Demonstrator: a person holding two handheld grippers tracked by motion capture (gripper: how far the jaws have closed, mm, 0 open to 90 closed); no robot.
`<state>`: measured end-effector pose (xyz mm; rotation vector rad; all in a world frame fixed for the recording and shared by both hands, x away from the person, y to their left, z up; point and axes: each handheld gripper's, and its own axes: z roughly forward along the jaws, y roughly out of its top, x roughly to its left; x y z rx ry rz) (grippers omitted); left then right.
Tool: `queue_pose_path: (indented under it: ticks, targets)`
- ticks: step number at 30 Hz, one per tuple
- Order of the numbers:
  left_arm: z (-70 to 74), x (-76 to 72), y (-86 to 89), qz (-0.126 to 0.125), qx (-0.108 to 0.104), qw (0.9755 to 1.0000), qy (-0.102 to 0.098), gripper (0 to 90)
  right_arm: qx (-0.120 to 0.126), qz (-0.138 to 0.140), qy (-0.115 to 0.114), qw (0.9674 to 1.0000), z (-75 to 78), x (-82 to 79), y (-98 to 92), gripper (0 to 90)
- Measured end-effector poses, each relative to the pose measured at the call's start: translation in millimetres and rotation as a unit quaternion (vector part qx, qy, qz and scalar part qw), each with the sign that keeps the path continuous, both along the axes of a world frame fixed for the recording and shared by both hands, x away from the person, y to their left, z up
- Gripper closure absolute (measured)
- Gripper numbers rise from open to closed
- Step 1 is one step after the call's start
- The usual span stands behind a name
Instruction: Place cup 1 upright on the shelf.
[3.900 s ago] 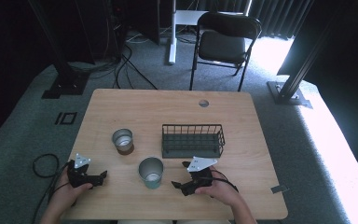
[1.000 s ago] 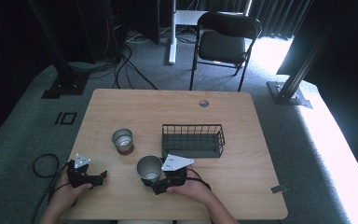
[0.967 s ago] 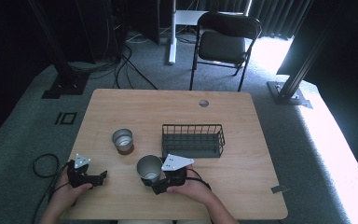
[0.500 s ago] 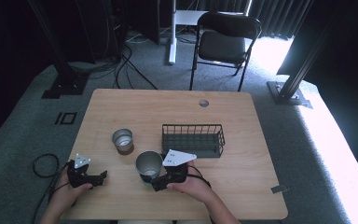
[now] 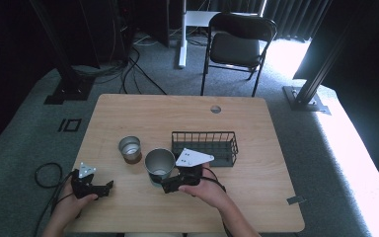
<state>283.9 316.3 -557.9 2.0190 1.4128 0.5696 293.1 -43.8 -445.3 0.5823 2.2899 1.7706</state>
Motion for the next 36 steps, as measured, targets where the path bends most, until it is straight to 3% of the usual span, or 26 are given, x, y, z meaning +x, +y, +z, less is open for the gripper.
queue_pose_path:
  ticks: [11,19,28,36]
  targets:
    - [0.2,0.0,0.1,0.0,0.0,1.0,0.001,0.5,0.012,-0.036,-0.026,0.9989,33.5,12.0,-15.2,13.2]
    - [0.1,-0.1,0.0,0.0,0.0,1.0,0.001,0.5,0.014,-0.093,-0.044,0.9946,53.4,25.8,-34.4,13.2]
    - [0.1,-0.1,0.0,0.0,0.0,1.0,0.001,0.5,0.006,-0.174,-0.054,0.9833,55.9,40.7,-58.0,13.2]
    - [0.0,-0.1,-0.1,0.0,0.0,1.0,0.001,0.5,-0.011,-0.242,-0.055,0.9686,46.7,52.2,-79.6,13.2]
